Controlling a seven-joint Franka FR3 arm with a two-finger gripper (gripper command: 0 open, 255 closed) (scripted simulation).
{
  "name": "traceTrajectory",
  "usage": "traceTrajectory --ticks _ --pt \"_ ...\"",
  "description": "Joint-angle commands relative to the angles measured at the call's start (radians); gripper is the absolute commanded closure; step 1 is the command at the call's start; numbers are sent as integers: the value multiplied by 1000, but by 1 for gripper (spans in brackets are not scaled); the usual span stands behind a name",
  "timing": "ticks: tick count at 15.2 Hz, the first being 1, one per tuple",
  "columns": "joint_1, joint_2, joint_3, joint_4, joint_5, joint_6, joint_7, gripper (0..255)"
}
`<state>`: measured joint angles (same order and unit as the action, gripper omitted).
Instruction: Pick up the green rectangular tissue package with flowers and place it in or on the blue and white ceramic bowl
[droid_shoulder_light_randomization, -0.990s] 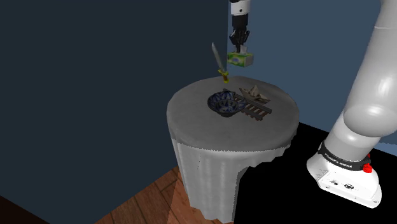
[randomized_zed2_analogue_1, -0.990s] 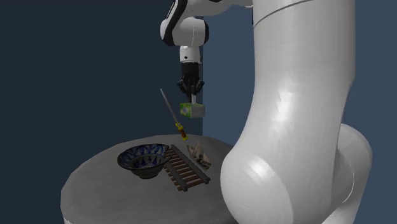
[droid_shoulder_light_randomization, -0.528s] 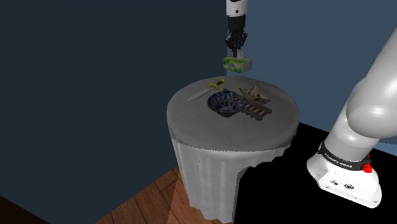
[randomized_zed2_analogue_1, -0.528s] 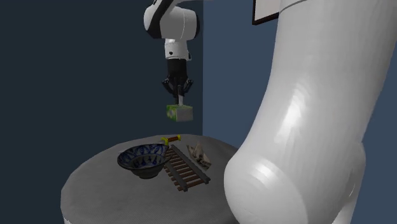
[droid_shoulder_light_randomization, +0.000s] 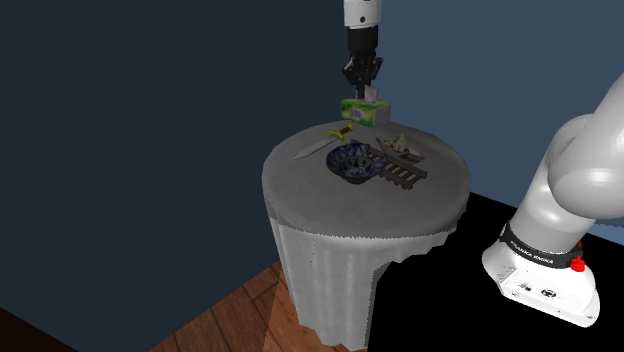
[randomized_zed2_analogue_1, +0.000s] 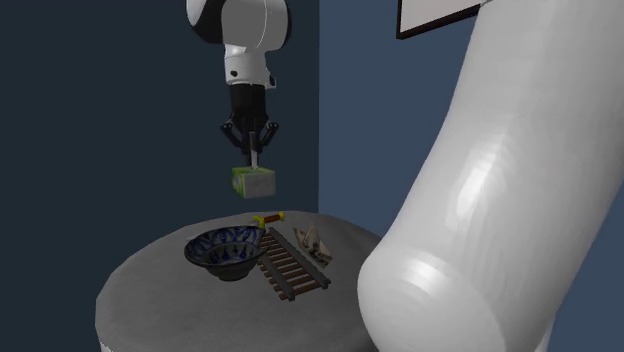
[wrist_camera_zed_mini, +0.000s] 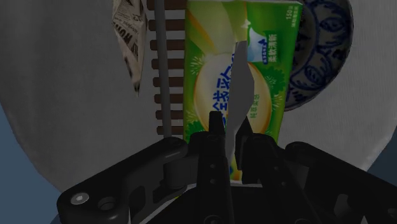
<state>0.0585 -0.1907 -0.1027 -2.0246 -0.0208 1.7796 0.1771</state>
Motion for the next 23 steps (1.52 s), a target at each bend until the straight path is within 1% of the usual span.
traceTrajectory --ticks 1,5,23 --pt "19 -33 28 -26 5 -7 47 255" --pt "56 -77 83 -62 22 -15 133 255" --pt "55 -31 82 -260 22 230 131 255"
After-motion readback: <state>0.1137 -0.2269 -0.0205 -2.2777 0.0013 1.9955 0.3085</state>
